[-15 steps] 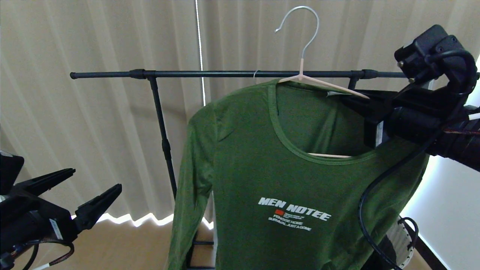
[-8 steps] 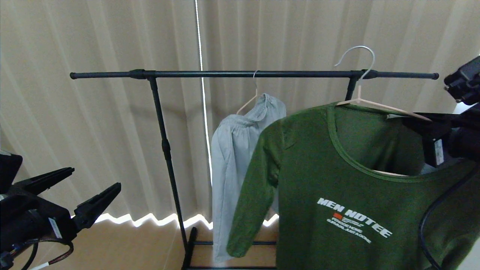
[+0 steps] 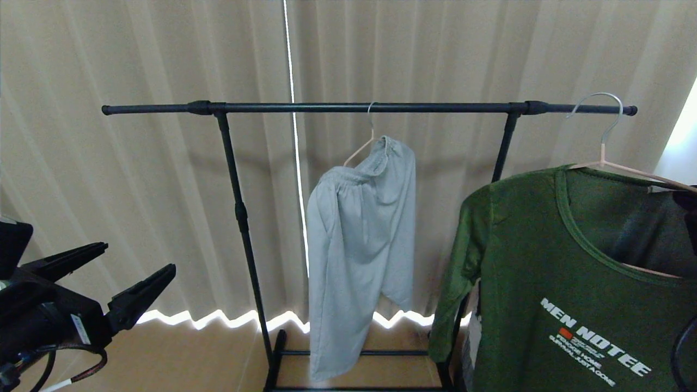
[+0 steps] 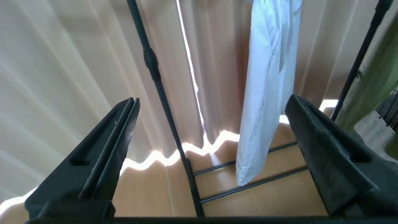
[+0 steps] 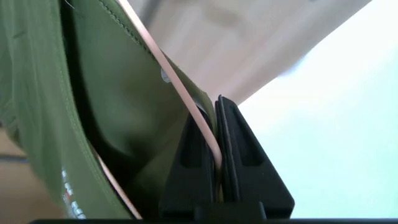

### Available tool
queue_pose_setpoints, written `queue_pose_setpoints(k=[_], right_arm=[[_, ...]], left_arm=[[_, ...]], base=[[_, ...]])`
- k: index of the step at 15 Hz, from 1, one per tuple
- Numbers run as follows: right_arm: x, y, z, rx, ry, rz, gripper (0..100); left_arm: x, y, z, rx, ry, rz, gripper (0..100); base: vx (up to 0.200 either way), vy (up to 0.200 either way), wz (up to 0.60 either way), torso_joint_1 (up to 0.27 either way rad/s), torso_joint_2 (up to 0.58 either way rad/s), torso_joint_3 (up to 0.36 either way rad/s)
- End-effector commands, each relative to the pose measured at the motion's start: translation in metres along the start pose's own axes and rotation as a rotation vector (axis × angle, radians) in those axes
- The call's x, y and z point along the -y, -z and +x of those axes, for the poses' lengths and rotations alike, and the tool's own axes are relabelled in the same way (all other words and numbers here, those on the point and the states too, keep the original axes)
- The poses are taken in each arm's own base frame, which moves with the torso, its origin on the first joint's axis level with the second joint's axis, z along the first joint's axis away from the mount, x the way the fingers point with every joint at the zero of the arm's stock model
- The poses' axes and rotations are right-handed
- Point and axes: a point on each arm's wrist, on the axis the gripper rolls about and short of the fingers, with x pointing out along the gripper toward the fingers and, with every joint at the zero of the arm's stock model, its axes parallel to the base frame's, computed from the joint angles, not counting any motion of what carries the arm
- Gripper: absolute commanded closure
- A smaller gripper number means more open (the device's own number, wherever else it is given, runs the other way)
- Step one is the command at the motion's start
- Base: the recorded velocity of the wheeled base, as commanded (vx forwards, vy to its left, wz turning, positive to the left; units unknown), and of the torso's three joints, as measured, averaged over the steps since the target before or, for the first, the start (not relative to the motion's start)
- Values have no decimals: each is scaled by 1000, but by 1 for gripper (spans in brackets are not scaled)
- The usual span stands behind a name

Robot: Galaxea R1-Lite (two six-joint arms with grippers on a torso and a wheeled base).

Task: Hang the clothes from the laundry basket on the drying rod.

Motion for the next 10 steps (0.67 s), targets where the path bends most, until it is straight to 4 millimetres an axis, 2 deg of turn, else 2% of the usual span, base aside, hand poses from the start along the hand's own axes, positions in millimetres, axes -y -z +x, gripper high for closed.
queue_pose_setpoints(k=[1,10], right_arm=[[2,-1,0,6,11,5,100],[1,0,1,1,7,3,100]], left_arm=[[1,0,1,-3,7,1,0],[3,0,3,-7,21,1,0]], base=[[0,0,0,0,0,0],[200,0,0,2,3,4]])
